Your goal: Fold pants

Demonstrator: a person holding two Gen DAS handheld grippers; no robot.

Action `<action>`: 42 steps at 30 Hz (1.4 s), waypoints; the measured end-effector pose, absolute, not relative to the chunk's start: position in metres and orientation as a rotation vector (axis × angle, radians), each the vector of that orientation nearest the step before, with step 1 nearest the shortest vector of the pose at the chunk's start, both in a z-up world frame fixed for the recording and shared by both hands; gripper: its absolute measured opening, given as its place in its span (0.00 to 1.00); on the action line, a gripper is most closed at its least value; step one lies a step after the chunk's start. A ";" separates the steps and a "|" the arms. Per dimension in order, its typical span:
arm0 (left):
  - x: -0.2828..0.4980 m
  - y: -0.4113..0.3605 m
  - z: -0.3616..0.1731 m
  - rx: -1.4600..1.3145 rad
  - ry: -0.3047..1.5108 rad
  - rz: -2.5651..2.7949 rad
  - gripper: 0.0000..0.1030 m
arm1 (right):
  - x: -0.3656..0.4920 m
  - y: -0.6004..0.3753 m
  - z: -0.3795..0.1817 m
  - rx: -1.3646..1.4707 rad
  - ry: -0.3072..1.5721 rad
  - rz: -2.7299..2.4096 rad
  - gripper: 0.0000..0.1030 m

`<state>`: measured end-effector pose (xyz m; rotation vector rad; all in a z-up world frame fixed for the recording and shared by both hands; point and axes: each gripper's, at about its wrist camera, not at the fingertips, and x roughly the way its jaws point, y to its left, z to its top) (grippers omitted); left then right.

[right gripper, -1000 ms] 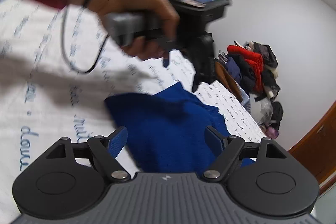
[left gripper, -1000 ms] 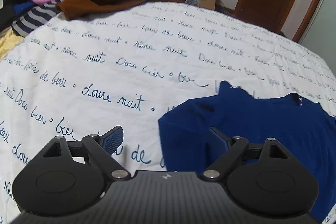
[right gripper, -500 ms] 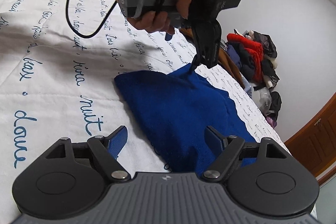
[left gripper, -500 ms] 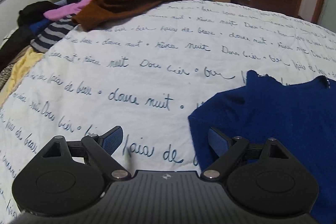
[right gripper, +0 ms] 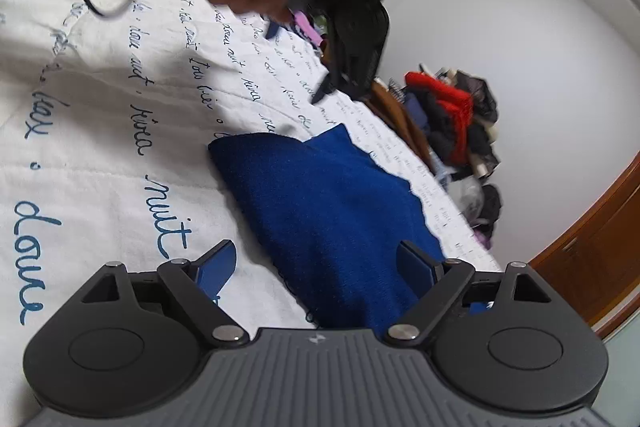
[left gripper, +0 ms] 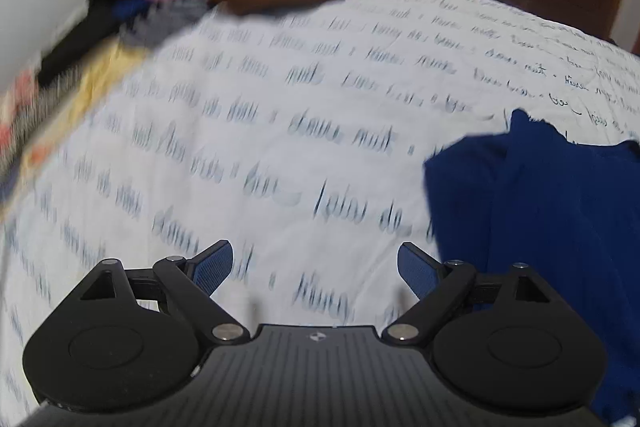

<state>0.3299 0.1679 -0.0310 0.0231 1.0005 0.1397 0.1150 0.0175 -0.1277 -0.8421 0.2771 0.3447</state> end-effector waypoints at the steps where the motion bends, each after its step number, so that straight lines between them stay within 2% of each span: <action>1: 0.324 0.176 -0.029 -0.036 1.032 0.137 0.86 | 0.113 0.019 -0.129 -0.854 0.266 0.337 0.85; 5: 0.306 0.195 -0.019 -0.217 1.054 0.081 0.87 | 0.110 0.025 -0.133 -0.891 0.222 0.304 0.85; 9: 0.323 0.174 -0.020 -0.132 1.019 -0.013 0.91 | 0.115 0.030 -0.134 -0.903 0.196 0.275 0.85; 12: 0.344 0.164 -0.040 -0.160 1.060 -0.036 0.92 | 0.120 0.033 -0.134 -0.907 0.193 0.260 0.85; 17: 0.363 0.166 -0.078 -0.476 1.107 -0.145 0.92 | 0.130 0.041 -0.137 -0.932 0.169 0.215 0.85; 20: 0.370 0.156 -0.085 -0.504 1.074 -0.170 0.99 | 0.138 0.044 -0.137 -0.933 0.167 0.208 0.85; 29: 0.398 0.135 -0.089 -0.632 1.034 -0.324 0.97 | 0.156 0.047 -0.139 -0.921 0.150 0.195 0.83; 30: 0.400 0.133 -0.091 -0.643 1.033 -0.334 0.94 | 0.156 0.046 -0.139 -0.912 0.161 0.209 0.80; 32: 0.403 0.130 -0.093 -0.643 1.030 -0.339 0.81 | 0.156 0.042 -0.139 -0.897 0.181 0.240 0.62; 33: 0.404 0.129 -0.094 -0.634 1.027 -0.333 0.69 | 0.154 0.043 -0.141 -0.901 0.184 0.254 0.59; 34: 0.403 0.129 -0.094 -0.621 1.024 -0.320 0.54 | 0.152 0.044 -0.142 -0.911 0.182 0.265 0.51; 35: 0.403 0.129 -0.095 -0.606 1.025 -0.310 0.47 | 0.151 0.045 -0.143 -0.924 0.180 0.272 0.41; 37: 0.402 0.132 -0.097 -0.606 1.016 -0.292 0.33 | 0.148 0.048 -0.147 -0.944 0.179 0.286 0.29; 40: 0.399 0.136 -0.096 -0.625 0.989 -0.297 0.23 | 0.143 0.048 -0.150 -0.950 0.181 0.307 0.14; 42: 0.395 0.137 -0.094 -0.615 0.972 -0.291 0.20 | 0.143 0.043 -0.146 -0.936 0.181 0.319 0.11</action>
